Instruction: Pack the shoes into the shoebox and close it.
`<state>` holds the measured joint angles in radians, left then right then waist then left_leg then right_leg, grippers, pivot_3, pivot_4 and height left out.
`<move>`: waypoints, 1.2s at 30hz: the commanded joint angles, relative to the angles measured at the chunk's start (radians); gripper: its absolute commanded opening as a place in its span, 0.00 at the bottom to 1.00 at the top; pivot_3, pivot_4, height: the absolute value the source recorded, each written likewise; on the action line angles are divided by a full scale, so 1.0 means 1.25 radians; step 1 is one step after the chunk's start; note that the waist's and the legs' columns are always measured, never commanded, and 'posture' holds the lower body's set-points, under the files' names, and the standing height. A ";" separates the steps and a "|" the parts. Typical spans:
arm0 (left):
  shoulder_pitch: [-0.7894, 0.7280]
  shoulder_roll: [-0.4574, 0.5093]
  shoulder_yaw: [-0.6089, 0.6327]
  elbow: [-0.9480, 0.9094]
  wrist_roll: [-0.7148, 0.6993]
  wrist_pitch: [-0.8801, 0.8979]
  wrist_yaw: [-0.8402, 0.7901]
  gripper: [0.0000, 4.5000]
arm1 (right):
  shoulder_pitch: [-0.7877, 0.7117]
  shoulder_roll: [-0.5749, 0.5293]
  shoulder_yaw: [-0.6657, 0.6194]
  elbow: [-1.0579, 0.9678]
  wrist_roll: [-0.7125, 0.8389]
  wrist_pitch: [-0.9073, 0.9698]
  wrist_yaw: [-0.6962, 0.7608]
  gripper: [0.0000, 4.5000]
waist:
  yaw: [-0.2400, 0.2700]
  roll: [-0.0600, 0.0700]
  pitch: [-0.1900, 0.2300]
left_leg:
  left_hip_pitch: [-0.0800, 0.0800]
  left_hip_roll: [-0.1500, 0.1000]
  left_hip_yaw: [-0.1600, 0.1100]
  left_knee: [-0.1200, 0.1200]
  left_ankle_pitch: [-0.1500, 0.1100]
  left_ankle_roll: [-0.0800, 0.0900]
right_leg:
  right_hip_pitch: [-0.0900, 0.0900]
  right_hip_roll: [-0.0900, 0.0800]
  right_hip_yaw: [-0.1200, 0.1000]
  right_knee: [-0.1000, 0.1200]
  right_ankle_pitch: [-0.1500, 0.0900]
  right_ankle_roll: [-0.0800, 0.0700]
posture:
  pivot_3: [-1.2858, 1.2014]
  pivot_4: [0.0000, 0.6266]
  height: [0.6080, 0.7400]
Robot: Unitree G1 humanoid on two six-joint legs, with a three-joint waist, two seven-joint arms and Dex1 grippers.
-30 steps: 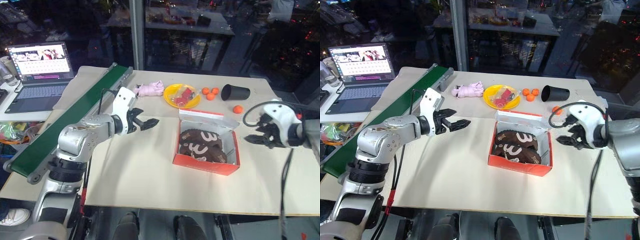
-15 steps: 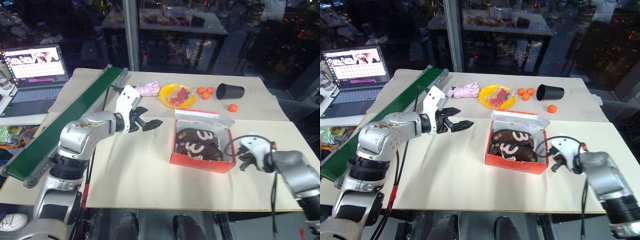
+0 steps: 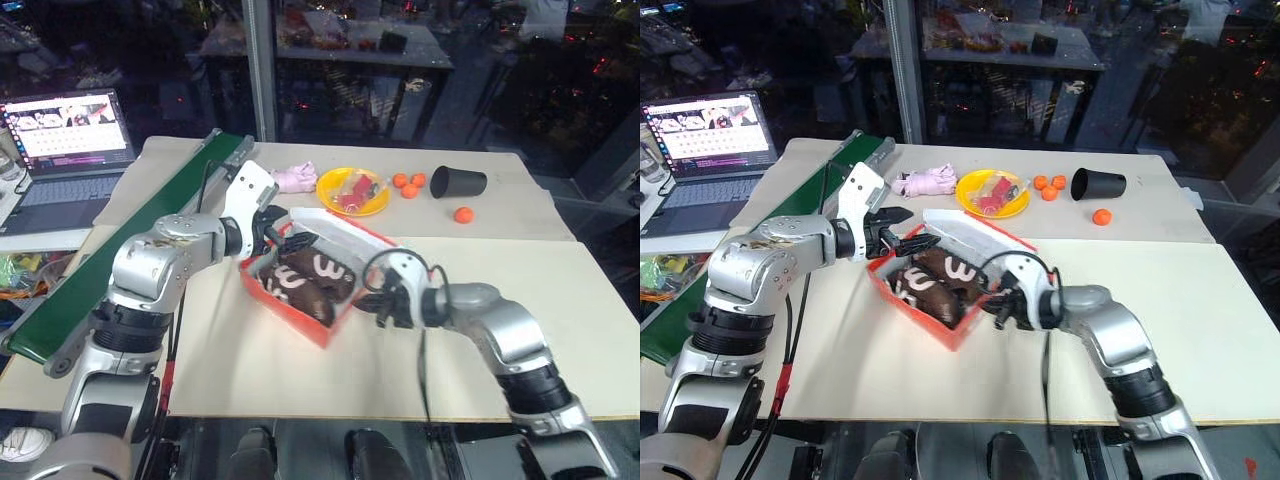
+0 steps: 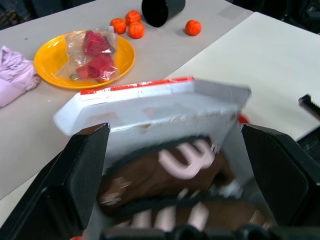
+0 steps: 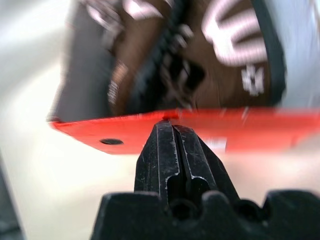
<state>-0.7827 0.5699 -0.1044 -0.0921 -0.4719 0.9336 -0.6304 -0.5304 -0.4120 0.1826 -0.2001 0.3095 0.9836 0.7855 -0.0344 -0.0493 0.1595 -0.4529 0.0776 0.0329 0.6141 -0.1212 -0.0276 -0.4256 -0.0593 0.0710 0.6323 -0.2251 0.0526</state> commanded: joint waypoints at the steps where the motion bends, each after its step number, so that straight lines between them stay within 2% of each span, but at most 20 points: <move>1: -0.025 0.007 0.019 -0.015 0.008 -0.010 -0.009 1.00 | 0.005 -0.032 -0.009 -0.036 0.009 0.019 -0.016 0.01 | 0.010 0.000 0.000 | -0.001 0.000 0.000 0.000 0.000 0.000 | 0.000 0.000 0.000 0.000 0.000 -0.001 | 0.52 0.24 0.97; 5: -0.014 0.030 0.034 -0.027 0.010 -0.004 -0.013 1.00 | 0.068 -0.113 -0.041 -0.059 0.009 0.037 -0.020 0.01 | 0.023 0.000 0.000 | -0.002 0.000 0.000 0.001 0.000 0.000 | -0.001 -0.001 -0.001 -0.001 0.000 -0.001 | 0.52 0.24 0.97; 10: 0.014 0.082 0.051 -0.041 0.007 0.006 -0.032 1.00 | 0.114 -0.156 -0.120 -0.072 0.036 0.039 -0.042 0.01 | 0.023 0.000 0.000 | -0.001 0.000 0.000 0.001 -0.001 -0.001 | 0.000 -0.001 -0.001 -0.001 -0.001 -0.002 | 0.52 0.24 0.97; 14: 0.031 0.126 0.059 -0.039 0.016 0.001 -0.046 1.00 | 0.085 -0.176 -0.177 -0.030 0.060 0.036 -0.042 0.01 | 0.020 0.000 0.000 | -0.001 0.000 0.000 0.001 -0.001 -0.001 | 0.000 -0.001 -0.001 -0.001 -0.002 -0.004 | 0.52 0.24 0.97; 18: 0.037 0.135 0.059 -0.049 0.013 0.003 -0.046 1.00 | 0.036 -0.188 -0.225 -0.005 0.098 0.051 -0.036 0.01 | 0.019 0.000 0.000 | -0.001 0.000 0.000 0.001 0.000 0.000 | 0.000 -0.001 -0.001 -0.001 -0.001 -0.002 | 0.52 0.24 0.97; 25: 0.061 0.151 0.068 -0.082 0.006 0.026 -0.041 1.00 | 0.007 -0.220 -0.130 0.038 0.044 -0.003 -0.032 0.01 | 0.017 0.000 0.000 | -0.001 0.000 0.000 0.000 0.000 0.000 | -0.001 0.000 -0.001 -0.001 0.000 -0.001 | 0.52 0.24 0.97; 28: 0.100 0.206 0.077 -0.092 0.023 0.023 -0.057 1.00 | 0.006 -0.218 -0.085 0.061 0.021 -0.027 -0.031 0.01 | 0.013 0.000 0.000 | -0.001 0.000 0.000 0.000 0.000 0.000 | -0.001 0.000 -0.001 -0.001 -0.001 -0.001 | 0.52 0.24 0.97; 33: 0.209 0.315 0.138 -0.031 0.065 -0.056 -0.089 1.00 | -0.013 -0.210 -0.075 0.063 0.034 -0.029 -0.016 0.01 | 0.008 0.001 0.000 | -0.001 0.000 0.000 -0.001 0.000 0.000 | -0.002 0.000 -0.001 0.000 -0.001 -0.002 | 0.52 0.24 0.97; 36: 0.240 0.303 0.185 0.020 0.056 -0.098 -0.094 1.00 | -0.023 -0.204 -0.082 0.068 0.046 -0.030 -0.004 0.01 | 0.012 0.000 0.000 | -0.001 0.001 0.000 -0.001 0.000 0.000 | -0.003 0.000 -0.001 0.000 -0.002 -0.005 | 0.52 0.24 0.97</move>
<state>-0.4807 0.9508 0.0767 -0.0715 -0.3987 0.8619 -0.7360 -0.5325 -0.6691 0.1065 -0.1018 0.3497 0.9675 0.7659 -0.0191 -0.0487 0.1600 -0.4547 0.0784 0.0329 0.6129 -0.1214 -0.0279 -0.4289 -0.0598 0.0697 0.6321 -0.2290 0.0448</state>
